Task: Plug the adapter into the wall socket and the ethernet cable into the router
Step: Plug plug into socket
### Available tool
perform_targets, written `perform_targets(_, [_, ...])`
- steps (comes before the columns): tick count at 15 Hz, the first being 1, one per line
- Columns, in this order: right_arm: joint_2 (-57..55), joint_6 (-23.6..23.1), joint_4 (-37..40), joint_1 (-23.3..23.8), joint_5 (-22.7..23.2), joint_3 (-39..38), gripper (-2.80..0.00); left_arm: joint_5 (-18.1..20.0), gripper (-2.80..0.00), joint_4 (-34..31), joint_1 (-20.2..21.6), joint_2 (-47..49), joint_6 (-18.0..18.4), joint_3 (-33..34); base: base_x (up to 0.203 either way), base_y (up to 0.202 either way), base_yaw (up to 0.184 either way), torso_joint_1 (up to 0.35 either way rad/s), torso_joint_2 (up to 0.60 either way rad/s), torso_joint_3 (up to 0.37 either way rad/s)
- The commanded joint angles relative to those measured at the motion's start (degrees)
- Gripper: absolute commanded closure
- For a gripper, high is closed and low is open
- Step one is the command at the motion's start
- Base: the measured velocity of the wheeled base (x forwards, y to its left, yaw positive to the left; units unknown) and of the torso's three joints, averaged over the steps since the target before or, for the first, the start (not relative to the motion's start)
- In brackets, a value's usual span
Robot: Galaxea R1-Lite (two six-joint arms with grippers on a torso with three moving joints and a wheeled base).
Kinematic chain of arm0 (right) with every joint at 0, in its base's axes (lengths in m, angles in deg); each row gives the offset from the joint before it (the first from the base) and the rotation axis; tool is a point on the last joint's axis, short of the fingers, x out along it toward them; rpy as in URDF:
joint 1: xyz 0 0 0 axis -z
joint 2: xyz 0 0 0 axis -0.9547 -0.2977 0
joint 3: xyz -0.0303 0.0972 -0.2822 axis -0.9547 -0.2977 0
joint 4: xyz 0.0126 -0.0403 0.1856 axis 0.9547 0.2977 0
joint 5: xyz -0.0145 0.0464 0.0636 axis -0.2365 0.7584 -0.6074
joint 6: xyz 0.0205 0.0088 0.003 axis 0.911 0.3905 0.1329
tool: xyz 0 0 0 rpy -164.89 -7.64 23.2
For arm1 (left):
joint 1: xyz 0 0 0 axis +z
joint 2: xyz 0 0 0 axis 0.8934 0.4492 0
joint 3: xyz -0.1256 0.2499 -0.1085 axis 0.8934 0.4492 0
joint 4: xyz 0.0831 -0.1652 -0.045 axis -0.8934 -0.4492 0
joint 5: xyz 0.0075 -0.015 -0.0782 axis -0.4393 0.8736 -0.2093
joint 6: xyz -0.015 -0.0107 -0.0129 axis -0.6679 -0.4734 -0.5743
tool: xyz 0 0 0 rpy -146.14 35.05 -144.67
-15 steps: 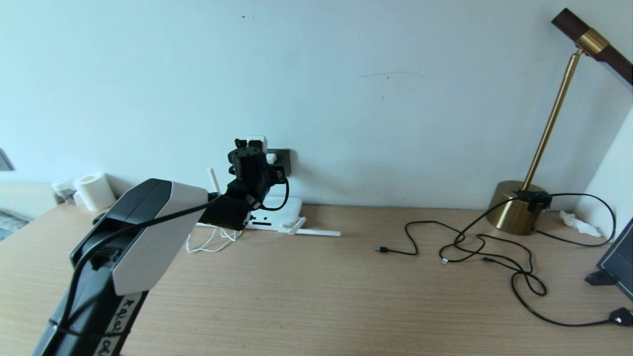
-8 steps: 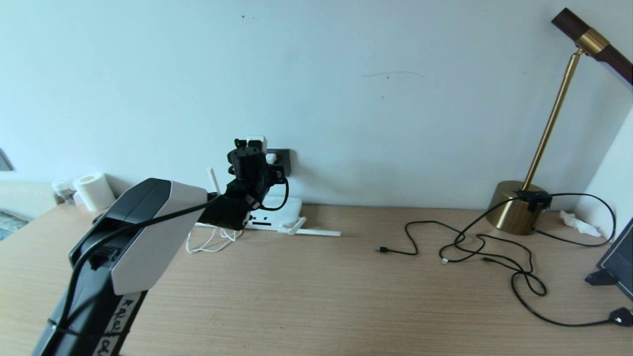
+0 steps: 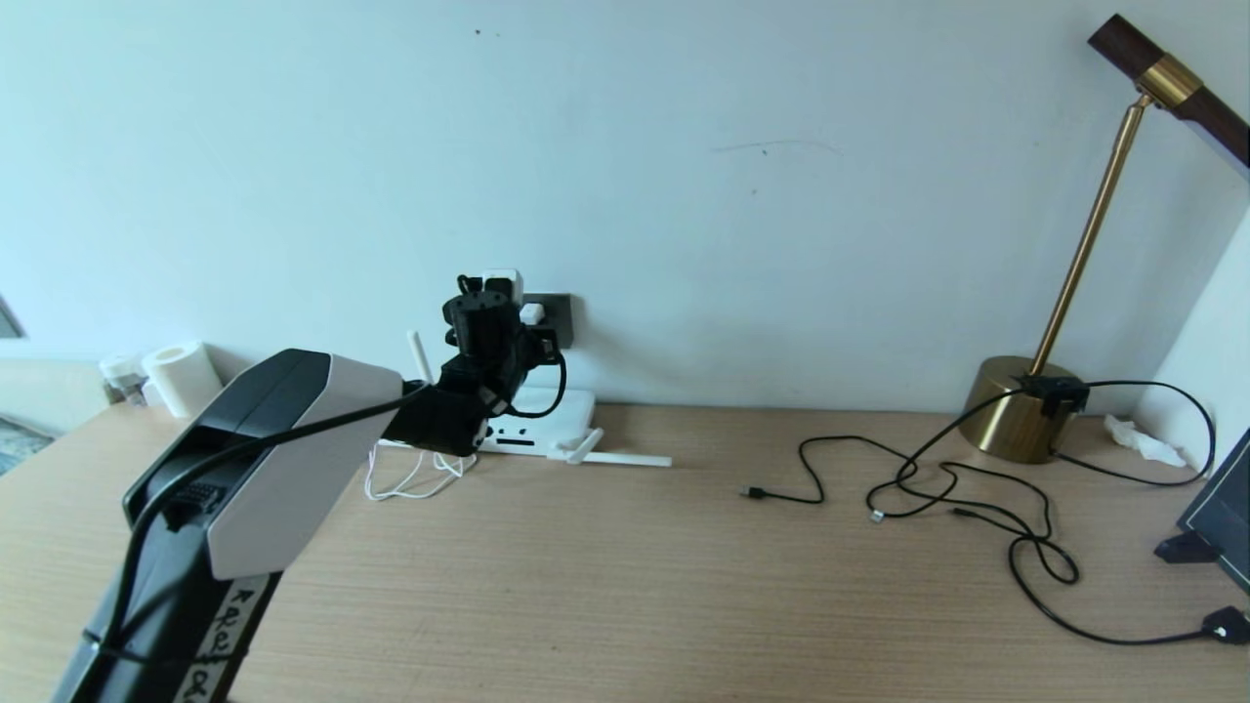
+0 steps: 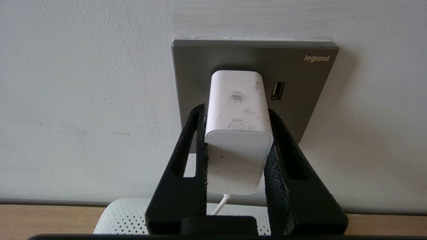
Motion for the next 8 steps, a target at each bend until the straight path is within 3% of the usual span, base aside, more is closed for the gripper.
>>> perform_targets(1, [0.0, 0.0, -0.02, 0.02, -0.02, -0.59, 0.0, -0.23, 0.0, 0.14, 0.14, -0.22, -0.03, 0.05, 0.0, 0.0, 0.0, 0.0, 0.0, 0.0])
perform_targets(8, [0.0, 0.0, -0.02, -0.06, -0.02, -0.62, 0.0, -0.23, 0.0, 0.14, 0.14, -0.05, -0.03, 0.31, 0.0, 0.0, 0.0, 0.0, 0.0, 0.0])
